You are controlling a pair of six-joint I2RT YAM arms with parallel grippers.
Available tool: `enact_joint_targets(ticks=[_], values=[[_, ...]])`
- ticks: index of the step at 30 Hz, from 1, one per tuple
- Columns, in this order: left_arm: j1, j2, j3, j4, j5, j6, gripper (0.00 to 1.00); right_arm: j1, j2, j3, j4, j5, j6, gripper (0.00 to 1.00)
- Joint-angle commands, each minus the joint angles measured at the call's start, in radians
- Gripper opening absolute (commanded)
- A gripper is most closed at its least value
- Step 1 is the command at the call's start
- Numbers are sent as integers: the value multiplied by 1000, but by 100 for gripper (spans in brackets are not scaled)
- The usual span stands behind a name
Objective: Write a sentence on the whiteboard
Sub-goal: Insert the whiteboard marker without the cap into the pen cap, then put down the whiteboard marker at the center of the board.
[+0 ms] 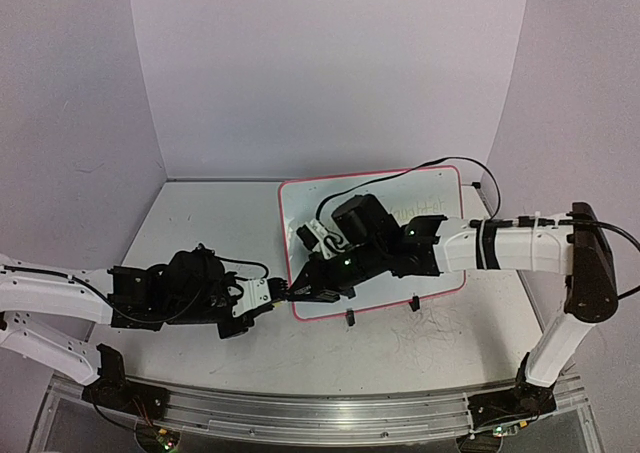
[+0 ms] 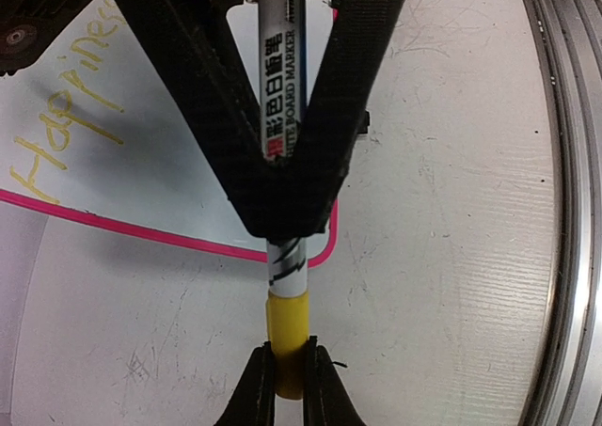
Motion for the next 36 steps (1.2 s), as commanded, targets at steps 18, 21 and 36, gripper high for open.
enact_joint_targets(ticks=[18,21,36], values=[[-12,-132,209,74,165,-106,70,16,-48,-351,431,152,-476,0],[-12,-125,297,54,104,-201,74,30,15,-321,457,163,-463,0],[-11,-207,329,30,-154,-760,82,51,57,-381,454,277,-437,31]])
